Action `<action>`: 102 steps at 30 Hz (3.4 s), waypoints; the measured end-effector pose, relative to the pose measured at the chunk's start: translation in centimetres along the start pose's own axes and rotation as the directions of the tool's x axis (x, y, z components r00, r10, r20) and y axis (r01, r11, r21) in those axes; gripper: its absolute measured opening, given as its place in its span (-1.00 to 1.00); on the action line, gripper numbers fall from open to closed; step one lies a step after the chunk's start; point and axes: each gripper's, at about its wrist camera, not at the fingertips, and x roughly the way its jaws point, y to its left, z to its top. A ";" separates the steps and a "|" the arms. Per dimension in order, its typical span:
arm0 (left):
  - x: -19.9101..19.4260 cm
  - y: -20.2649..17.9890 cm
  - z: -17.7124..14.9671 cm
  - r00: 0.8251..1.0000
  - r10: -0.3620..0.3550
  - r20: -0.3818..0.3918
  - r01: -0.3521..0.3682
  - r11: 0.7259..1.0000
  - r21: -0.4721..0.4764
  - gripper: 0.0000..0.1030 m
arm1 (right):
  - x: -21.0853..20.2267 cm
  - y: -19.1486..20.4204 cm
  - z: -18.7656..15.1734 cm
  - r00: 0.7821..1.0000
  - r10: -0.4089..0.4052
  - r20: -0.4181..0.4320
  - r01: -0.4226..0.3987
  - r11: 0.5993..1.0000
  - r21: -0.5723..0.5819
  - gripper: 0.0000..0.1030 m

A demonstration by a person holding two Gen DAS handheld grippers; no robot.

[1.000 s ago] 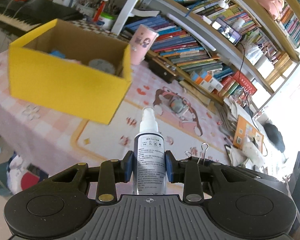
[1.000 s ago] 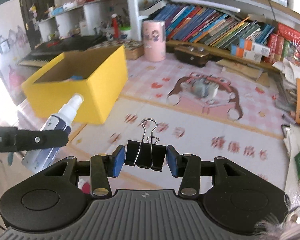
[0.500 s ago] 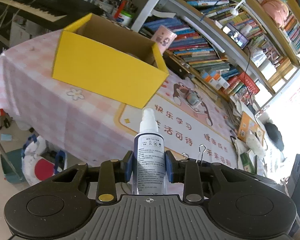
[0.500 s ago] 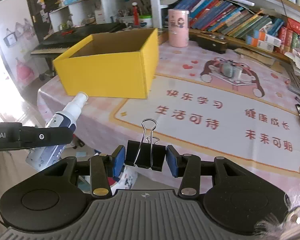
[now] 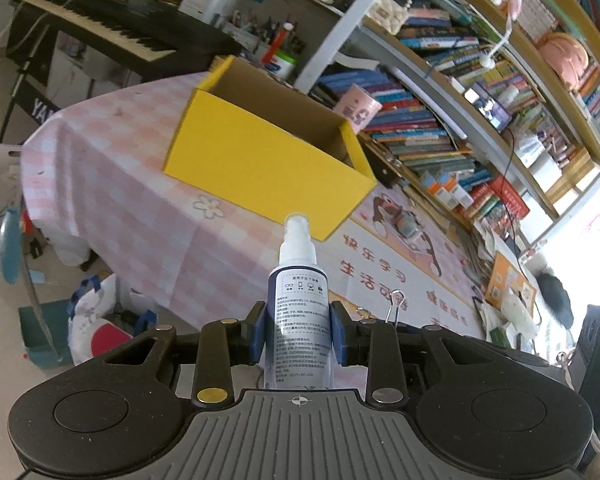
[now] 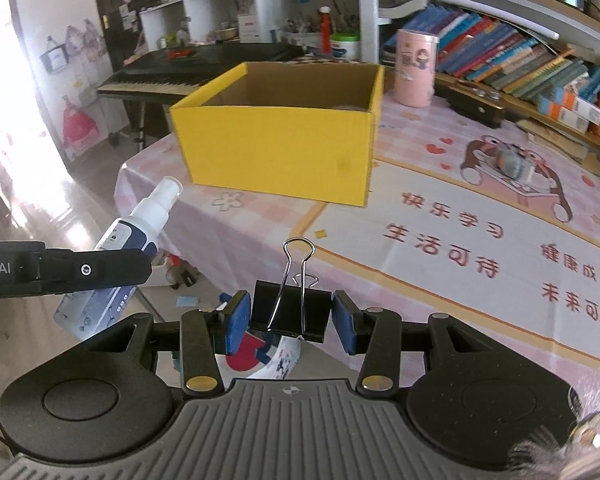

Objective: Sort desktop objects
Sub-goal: 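Carry spray bottle and binder clip with both tools over the yellow box, then release spray bottle into yellow box with left tool while right tool drops binder clip in, then lift both open tools up out of the yellow box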

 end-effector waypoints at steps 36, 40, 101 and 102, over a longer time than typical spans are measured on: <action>5.8 -1.7 12.1 0.979 0.052 0.195 -0.067 0.995 0.075 -0.40 | 5.7 -2.1 13.6 0.979 0.094 0.182 -0.081 0.994 -0.076 -0.18; 7.6 -2.1 14.0 0.974 0.077 0.214 -0.096 0.992 0.082 -0.40 | 7.0 -3.3 15.6 0.976 0.104 0.191 -0.089 0.992 -0.088 -0.18; 9.2 -5.2 15.9 0.890 0.289 0.354 -0.367 0.913 0.179 0.95 | 7.5 -7.0 17.7 0.937 -0.022 0.350 0.093 0.978 -0.187 0.51; 8.8 -5.3 15.5 0.890 0.282 0.359 -0.363 0.914 0.181 0.96 | 7.0 -7.0 17.0 0.935 -0.038 0.352 0.102 0.981 -0.165 0.51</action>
